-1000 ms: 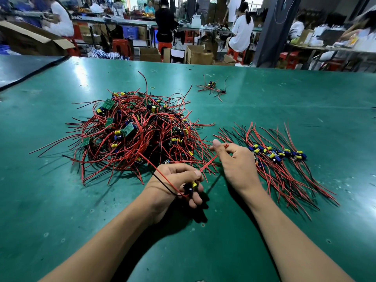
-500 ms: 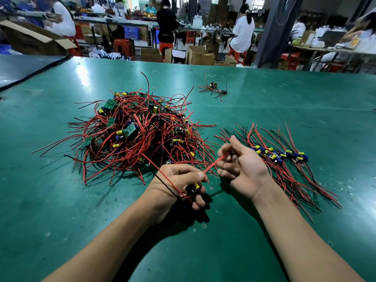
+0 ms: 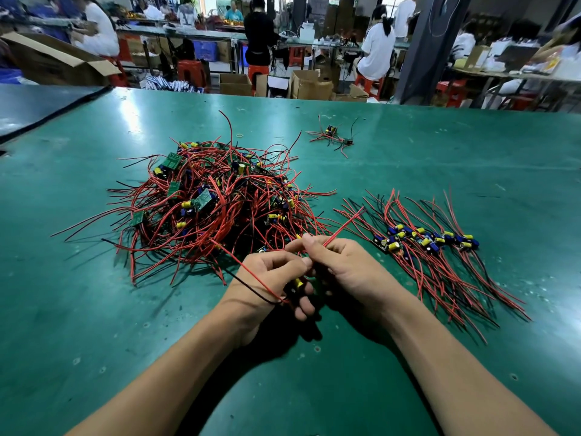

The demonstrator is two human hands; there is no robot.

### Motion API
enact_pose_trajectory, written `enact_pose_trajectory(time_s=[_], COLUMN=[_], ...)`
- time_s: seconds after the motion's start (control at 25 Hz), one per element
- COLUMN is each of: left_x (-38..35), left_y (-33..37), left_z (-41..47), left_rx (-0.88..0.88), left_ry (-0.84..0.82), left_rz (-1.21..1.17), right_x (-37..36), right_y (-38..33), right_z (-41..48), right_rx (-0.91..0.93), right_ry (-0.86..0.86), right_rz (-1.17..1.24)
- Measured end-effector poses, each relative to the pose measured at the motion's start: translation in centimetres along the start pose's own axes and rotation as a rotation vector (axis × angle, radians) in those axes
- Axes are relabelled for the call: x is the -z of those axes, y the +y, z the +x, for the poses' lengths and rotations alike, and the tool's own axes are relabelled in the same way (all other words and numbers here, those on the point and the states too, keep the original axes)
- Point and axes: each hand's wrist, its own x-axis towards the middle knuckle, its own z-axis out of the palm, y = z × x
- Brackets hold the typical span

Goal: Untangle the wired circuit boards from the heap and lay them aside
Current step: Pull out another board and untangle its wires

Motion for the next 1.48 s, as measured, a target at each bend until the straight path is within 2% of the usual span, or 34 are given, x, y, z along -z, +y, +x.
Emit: enact_pose_trajectory(time_s=[0.08,0.16,0.24,0.44,0.52,0.6,0.68,0.76,0.92,1.04,1.12,1.2,1.24,1.36,1.48], left_x=[0.0,0.0,0.0,0.0,0.1,0.3,0.4,0.5,0.4,0.4,0.4,0.5,0.6,0.7,0.1], left_y=[0.0,0.0,0.0,0.0,-0.1,0.0,0.0,0.0,0.4,0.9,1.2,1.6,1.8,1.6,1.2], left_z=[0.0,-0.1,-0.1,-0.1,0.0,0.0,0.0,-0.1,-0.1,-0.1,-0.1,-0.1,-0.1,-0.2,-0.2], left_rx=[-0.003,-0.003,-0.003,0.014,0.015,0.015,0.019,0.009,-0.036,-0.135,-0.264,-0.431,-0.505,-0.608,-0.582], left_ry=[-0.023,-0.035,-0.039,-0.057,-0.062,-0.077,-0.096,-0.111,-0.088,0.007,0.084,0.185,0.236,0.352,0.422], left_rz=[0.003,0.018,0.029,0.040,0.045,0.047,0.052,0.080,0.101,0.054,0.044,0.123,0.183,0.302,0.324], right_x=[0.6,1.4,1.9,3.0,2.8,2.9,3.1,3.1,2.6,1.9,1.1,0.2,-0.1,-1.7,-2.5], right_y=[0.1,0.1,0.2,-0.3,-0.8,-1.5,-2.0,-2.1,-2.3,-2.5,-2.0,-1.2,-0.7,0.4,1.2], right_z=[0.3,0.8,1.2,1.7,1.7,1.5,1.2,0.9,0.6,0.1,-0.2,-0.4,-0.3,-0.4,-0.3], right_rx=[0.052,0.150,0.223,0.224,0.117,-0.001,-0.080,-0.122,-0.111,-0.071,0.062,0.291,0.387,0.518,0.588], right_ry=[0.098,0.272,0.371,0.556,0.502,0.360,0.255,0.224,0.175,0.109,0.157,0.289,0.320,0.230,0.255], right_rz=[-0.037,-0.265,-0.411,-0.264,0.009,0.342,0.519,0.565,0.510,0.334,-0.001,-0.462,-0.609,-0.730,-0.790])
